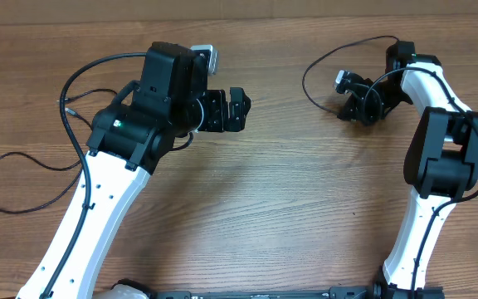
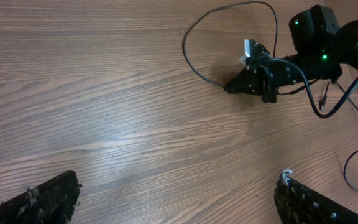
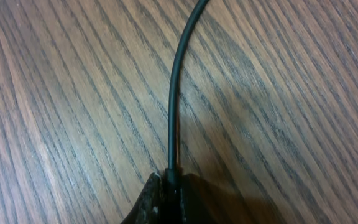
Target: Untangle cables
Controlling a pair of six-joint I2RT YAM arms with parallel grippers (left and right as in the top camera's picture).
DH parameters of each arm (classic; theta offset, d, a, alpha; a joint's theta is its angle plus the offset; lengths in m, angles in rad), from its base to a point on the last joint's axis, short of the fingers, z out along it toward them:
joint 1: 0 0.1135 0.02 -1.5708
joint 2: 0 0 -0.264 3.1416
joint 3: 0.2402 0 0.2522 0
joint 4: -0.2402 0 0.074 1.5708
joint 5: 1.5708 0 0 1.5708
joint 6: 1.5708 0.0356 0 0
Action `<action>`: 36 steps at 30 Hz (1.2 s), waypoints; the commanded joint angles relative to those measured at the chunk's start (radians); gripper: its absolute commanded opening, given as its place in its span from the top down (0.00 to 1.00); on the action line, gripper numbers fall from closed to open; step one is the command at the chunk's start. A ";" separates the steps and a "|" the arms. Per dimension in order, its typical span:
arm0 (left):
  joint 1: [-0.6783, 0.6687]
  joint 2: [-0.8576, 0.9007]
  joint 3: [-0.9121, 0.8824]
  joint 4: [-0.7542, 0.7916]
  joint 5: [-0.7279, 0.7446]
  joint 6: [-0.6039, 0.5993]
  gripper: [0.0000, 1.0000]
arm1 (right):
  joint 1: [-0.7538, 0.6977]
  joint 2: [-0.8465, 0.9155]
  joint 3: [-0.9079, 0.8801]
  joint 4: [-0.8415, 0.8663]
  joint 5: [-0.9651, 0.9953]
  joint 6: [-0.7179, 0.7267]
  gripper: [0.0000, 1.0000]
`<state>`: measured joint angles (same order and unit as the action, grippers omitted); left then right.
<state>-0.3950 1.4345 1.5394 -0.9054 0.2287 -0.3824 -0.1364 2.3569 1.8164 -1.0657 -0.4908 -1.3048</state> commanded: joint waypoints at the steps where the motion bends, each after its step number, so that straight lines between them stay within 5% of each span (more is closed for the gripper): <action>1: 0.004 -0.004 -0.003 0.001 0.007 0.021 0.01 | 0.009 0.023 0.007 0.017 0.038 0.049 0.96; 12: 0.004 -0.003 -0.003 -0.010 0.001 0.024 0.01 | -0.034 -0.042 0.311 0.033 0.047 0.261 0.96; 22: 0.004 -0.003 -0.003 -0.037 0.002 0.024 0.01 | -0.268 -0.051 0.490 0.197 0.474 0.772 0.96; 32: 0.004 -0.003 -0.003 -0.036 0.001 0.024 0.00 | -0.590 -0.067 0.490 0.098 0.775 1.339 0.96; 33: 0.004 -0.003 -0.003 -0.036 0.001 0.024 0.00 | -0.610 -0.070 0.490 0.083 0.790 1.407 0.93; 35: 0.004 -0.003 -0.003 -0.036 0.002 0.024 0.00 | -0.634 -0.074 0.490 0.082 0.776 1.463 0.00; 36: 0.004 -0.003 -0.003 -0.036 0.002 0.024 0.00 | -0.639 -0.077 0.490 0.086 0.756 1.461 0.00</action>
<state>-0.3950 1.4345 1.5394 -0.9432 0.2283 -0.3820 -0.7929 2.3425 2.2852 -0.9859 0.2337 -0.0208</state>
